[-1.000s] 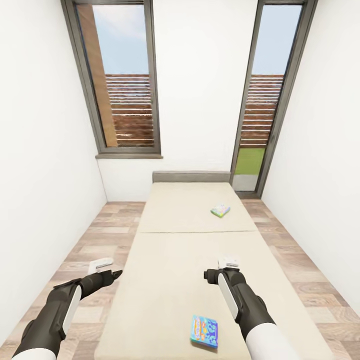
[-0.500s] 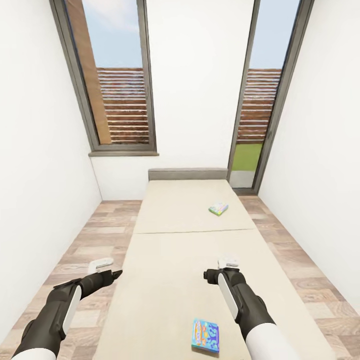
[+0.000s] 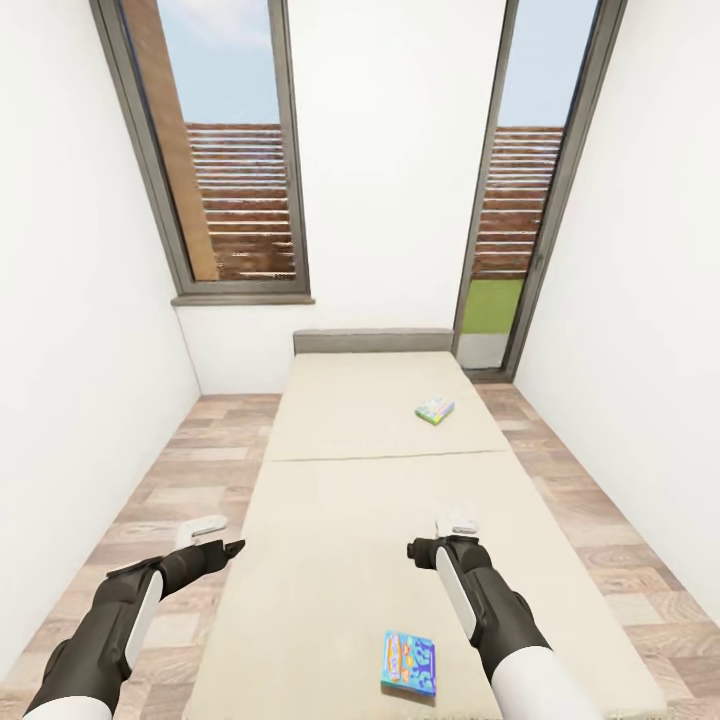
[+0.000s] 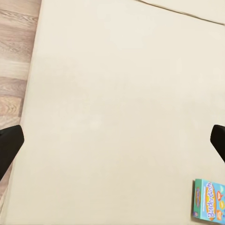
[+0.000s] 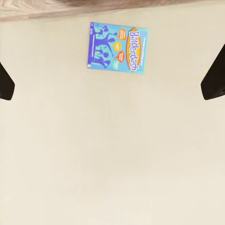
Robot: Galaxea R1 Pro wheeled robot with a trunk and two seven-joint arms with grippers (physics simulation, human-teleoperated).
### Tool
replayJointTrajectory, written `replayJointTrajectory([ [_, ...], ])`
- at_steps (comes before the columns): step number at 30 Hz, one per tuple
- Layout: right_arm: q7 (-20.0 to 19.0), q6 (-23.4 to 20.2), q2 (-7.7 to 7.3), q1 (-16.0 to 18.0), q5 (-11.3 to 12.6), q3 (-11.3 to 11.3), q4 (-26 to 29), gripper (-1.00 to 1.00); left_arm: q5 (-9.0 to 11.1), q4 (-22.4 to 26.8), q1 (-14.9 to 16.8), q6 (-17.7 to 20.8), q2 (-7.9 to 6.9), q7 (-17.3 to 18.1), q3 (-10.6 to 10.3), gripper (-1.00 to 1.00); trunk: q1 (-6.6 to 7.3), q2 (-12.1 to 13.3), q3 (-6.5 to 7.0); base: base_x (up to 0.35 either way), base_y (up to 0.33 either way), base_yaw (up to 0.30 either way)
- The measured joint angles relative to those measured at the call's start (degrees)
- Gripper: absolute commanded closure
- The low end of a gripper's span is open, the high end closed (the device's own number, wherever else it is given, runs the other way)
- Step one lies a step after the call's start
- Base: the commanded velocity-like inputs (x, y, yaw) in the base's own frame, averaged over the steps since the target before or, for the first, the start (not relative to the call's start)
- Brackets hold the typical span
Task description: Put all the toys in the child's room - the three board games (two on the bed and one on the table), the two jigsaw puzzles on the table, and the tennis ball on the table - inside the toy box on the table in the child's room.
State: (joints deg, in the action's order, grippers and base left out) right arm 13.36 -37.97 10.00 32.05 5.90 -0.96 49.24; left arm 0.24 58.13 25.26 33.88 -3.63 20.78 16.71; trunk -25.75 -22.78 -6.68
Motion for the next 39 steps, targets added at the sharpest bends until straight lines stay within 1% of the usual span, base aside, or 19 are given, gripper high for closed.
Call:
replayJointTrajectory([
  [33,0.00,0.06,0.00,-0.01,-0.08,-0.03,0.00,-1.00,0.00,0.13,0.00,-0.07,-0.17,0.42,0.10,-1.00,0.00,-0.01,-3.07,0.000,0.000,0.000],
  [36,0.00,0.08,0.00,-0.01,-0.09,-0.06,-0.02,-1.00,0.11,0.66,0.00,0.12,-0.30,0.68,0.12,-1.00,0.00,-0.01,-3.35,0.000,0.000,0.000],
  [38,-0.02,0.13,0.00,-0.01,-0.09,-0.07,-0.05,-1.00,0.33,2.66,0.01,1.08,-0.38,1.19,0.13,-1.00,0.00,-0.01,-3.53,0.000,0.000,0.000],
  [39,-0.02,0.15,0.00,-0.01,-0.09,-0.07,-0.11,-1.00,0.40,4.29,0.01,2.41,-0.40,1.96,0.14,-1.00,0.00,-0.01,-3.63,0.000,0.000,0.000],
])
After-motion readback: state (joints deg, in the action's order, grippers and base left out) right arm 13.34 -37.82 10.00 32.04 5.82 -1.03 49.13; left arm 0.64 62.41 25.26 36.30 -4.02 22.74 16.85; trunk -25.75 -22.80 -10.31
